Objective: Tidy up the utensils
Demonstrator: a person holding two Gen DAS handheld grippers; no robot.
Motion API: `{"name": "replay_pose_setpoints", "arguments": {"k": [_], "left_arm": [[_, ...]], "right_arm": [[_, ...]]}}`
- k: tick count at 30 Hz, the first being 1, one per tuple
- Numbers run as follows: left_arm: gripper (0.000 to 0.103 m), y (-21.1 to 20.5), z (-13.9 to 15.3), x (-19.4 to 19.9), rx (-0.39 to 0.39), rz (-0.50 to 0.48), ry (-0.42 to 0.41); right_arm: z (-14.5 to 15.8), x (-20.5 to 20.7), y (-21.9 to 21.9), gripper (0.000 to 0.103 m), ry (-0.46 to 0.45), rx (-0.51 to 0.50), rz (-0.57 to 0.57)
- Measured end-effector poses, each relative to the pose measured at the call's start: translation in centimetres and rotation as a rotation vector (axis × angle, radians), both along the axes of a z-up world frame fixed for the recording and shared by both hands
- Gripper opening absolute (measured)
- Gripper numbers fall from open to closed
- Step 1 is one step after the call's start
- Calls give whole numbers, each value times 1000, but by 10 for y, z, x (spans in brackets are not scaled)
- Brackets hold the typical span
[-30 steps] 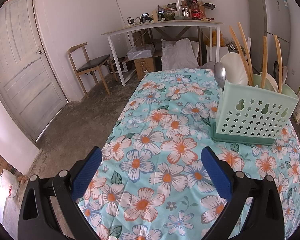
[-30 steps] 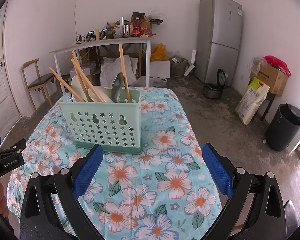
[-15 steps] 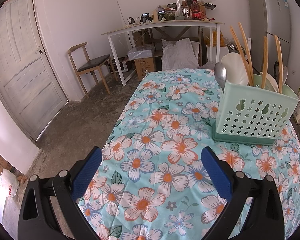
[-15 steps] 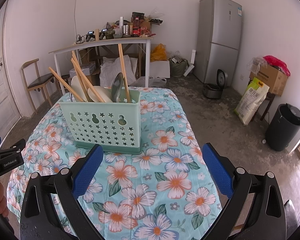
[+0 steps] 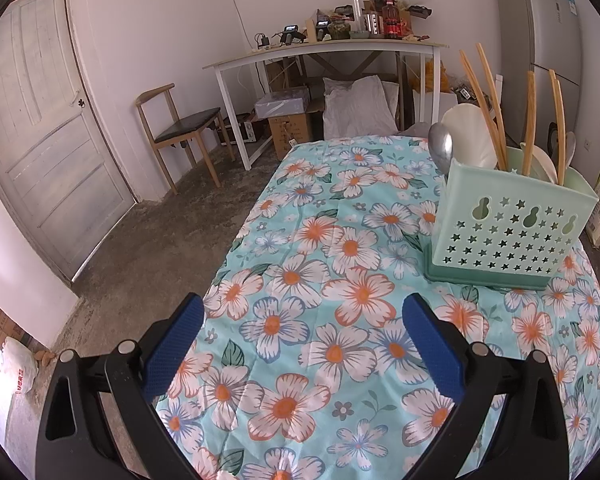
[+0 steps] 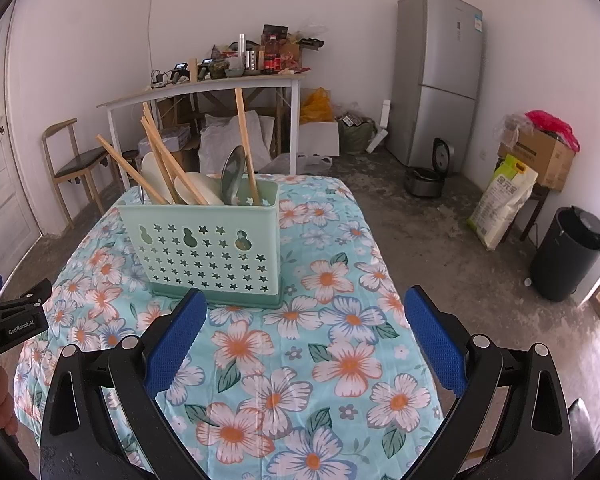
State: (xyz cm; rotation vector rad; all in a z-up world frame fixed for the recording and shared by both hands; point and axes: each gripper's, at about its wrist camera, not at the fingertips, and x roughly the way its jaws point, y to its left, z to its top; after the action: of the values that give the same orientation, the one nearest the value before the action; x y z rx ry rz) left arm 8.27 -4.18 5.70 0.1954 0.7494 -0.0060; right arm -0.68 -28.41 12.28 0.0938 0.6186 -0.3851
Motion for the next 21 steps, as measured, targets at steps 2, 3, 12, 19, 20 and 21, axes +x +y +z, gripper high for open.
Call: {"name": "replay_pose_setpoints", "arguments": {"k": [2, 3, 12, 19, 20, 21], "left_arm": [[97, 0, 0, -1, 0, 0, -1], [97, 0, 0, 0, 0, 0, -1], [97, 0, 0, 0, 0, 0, -1], [97, 1, 1, 0, -1, -1, -1], [97, 1, 1, 1, -1, 0, -1], [97, 1, 1, 1, -1, -1, -1]], "right_arm": [[0, 0, 0, 95, 0, 0, -1], [0, 0, 0, 95, 0, 0, 0], [0, 0, 0, 95, 0, 0, 0], [0, 0, 0, 95, -1, 0, 3], [1, 0, 0, 95, -1, 0, 4], [1, 0, 0, 95, -1, 1, 3]]}}
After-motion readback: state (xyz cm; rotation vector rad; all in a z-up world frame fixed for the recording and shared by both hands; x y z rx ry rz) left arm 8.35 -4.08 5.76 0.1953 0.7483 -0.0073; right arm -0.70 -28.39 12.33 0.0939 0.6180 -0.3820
